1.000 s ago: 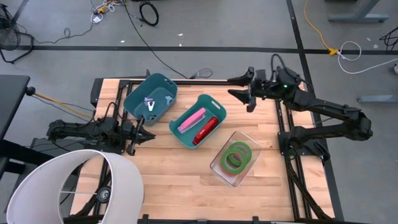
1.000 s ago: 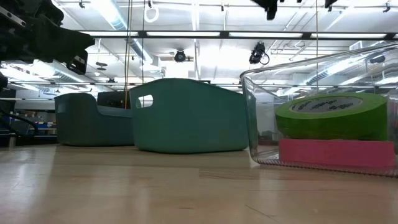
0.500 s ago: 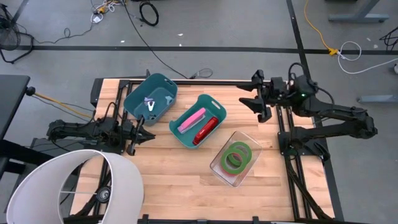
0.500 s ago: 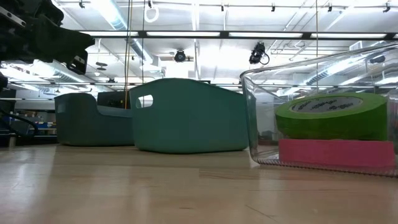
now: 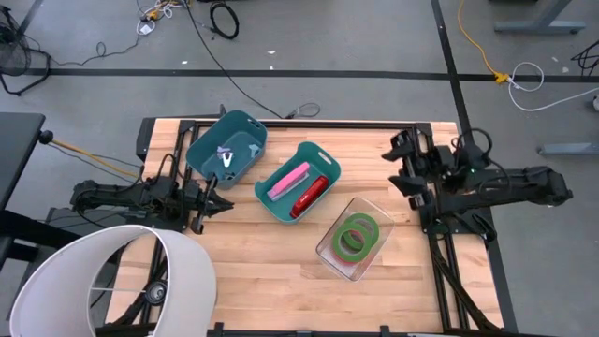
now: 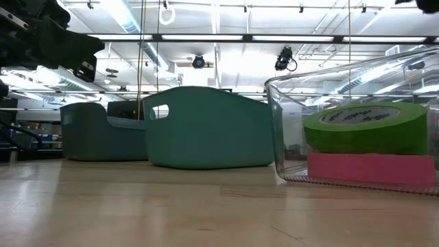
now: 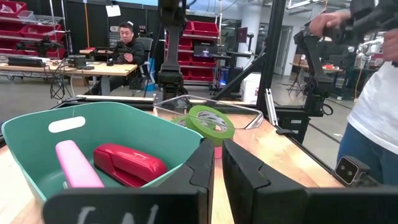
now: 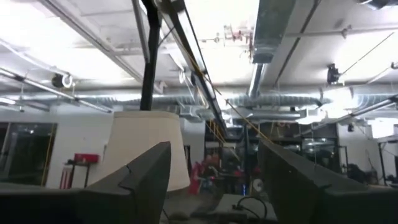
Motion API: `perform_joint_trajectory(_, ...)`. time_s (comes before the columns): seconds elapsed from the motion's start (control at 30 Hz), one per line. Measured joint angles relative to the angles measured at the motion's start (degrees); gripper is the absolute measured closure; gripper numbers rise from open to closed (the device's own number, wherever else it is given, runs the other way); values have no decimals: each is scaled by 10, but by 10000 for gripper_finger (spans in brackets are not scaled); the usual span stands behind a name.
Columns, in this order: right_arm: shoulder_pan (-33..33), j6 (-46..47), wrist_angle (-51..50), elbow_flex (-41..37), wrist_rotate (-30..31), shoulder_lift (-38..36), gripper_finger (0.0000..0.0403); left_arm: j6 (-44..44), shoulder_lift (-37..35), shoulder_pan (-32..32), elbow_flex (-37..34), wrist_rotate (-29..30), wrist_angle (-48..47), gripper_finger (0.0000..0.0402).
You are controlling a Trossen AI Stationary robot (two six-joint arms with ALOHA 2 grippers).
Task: Pick and place Stapler, Stapler remover, tape
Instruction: Return to Home Position
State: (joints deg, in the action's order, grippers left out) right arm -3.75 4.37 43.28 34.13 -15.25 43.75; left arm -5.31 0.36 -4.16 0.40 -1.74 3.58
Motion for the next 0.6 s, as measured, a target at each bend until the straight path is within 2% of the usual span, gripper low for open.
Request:
perform_joint_trajectory(0.2, 26, -1, 42, -89, 41, -71, 163, 0, 0, 0, 0, 0, 0, 365)
perform_joint_trajectory(0.6, 32, 28, 54, -198, 39, -163, 163, 0, 0, 0, 0, 0, 0, 365)
